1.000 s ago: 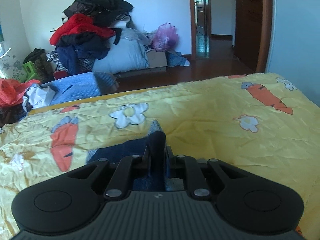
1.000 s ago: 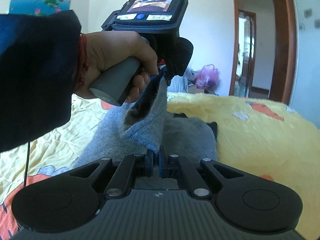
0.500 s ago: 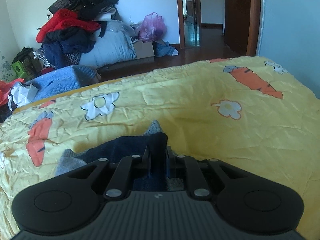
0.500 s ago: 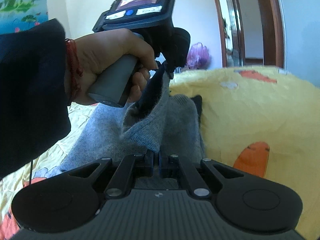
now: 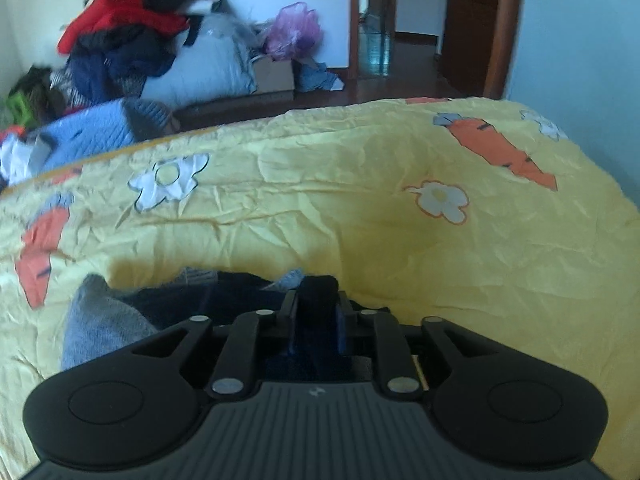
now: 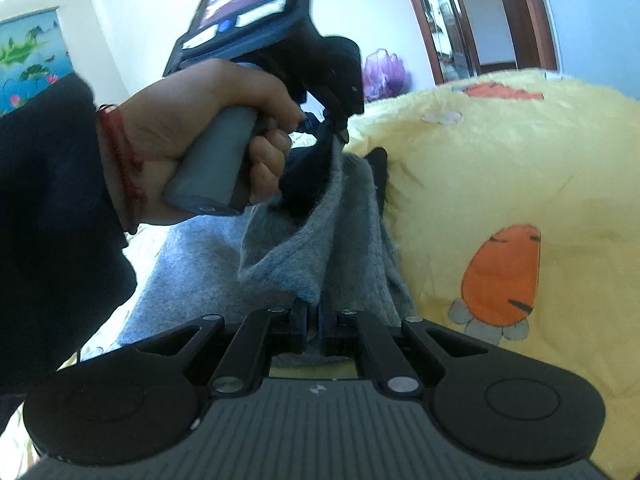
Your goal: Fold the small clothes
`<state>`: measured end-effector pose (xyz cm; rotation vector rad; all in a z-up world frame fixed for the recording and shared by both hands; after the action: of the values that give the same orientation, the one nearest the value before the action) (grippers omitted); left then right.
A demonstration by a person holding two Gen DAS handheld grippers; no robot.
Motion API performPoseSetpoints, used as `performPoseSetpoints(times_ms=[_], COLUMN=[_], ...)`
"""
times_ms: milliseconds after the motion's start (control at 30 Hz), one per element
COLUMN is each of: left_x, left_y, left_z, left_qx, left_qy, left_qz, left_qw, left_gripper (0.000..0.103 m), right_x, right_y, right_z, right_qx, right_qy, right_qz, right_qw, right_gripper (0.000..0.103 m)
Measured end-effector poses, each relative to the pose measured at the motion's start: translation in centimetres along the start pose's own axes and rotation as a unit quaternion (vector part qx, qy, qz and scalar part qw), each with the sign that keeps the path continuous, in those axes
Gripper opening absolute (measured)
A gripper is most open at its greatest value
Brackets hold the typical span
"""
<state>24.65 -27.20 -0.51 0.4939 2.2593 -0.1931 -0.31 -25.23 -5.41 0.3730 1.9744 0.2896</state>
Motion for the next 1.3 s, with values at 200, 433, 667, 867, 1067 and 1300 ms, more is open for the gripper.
performPoseSetpoints(times_ms=[200, 433, 667, 867, 1067, 1300], left_x=[-1.3, -1.0, 5.3, 10.7, 15.1, 17.4], left_y=[1.8, 6.0, 11.5, 14.1, 13.5, 11.5], left_z=[-1.9, -7.1, -11.1, -14.8, -17.1, -17.1], left_qx=[-0.004, 0.003, -0.012, -0.007, 0.006, 0.015], left_qy=[-0.047, -0.076, -0.055, -0.043, -0.043, -0.038], left_qz=[-0.017, -0.019, -0.038, -0.022, 0.029, 0.033], left_qw=[0.9988, 0.9969, 0.9977, 0.9988, 0.9986, 0.9986], left_gripper=[0.081, 0.081, 0.082, 0.082, 0.082, 0.082], right_x=[0.0, -0.3, -1.3, -0.2, -3.1, -8.3], right_y=[-1.1, -2.4, -3.9, -6.3, -6.7, -4.8], right_z=[0.6, 1.0, 1.2, 1.1, -2.4, 3.9], right_qx=[-0.007, -0.034, -0.054, -0.057, -0.038, -0.075], right_qy=[0.016, 0.035, 0.029, 0.051, 0.009, 0.044], right_qz=[0.042, 0.121, 0.2, 0.264, 0.218, 0.185], right_qw=[0.999, 0.991, 0.978, 0.961, 0.975, 0.979], right_gripper=[0.013, 0.025, 0.043, 0.016, 0.033, 0.055])
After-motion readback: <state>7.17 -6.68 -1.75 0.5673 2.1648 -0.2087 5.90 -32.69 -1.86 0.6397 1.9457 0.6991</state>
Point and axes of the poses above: each gripper's, at about its wrist camera, not at the fingertips, and z roughly the way its jaws point, y to its left, x to its underside, the point moved 3 cm from there along z, roughly the way its jaws point, and after that the axes turned 7 degrees about -y, right-handed, at the moved point
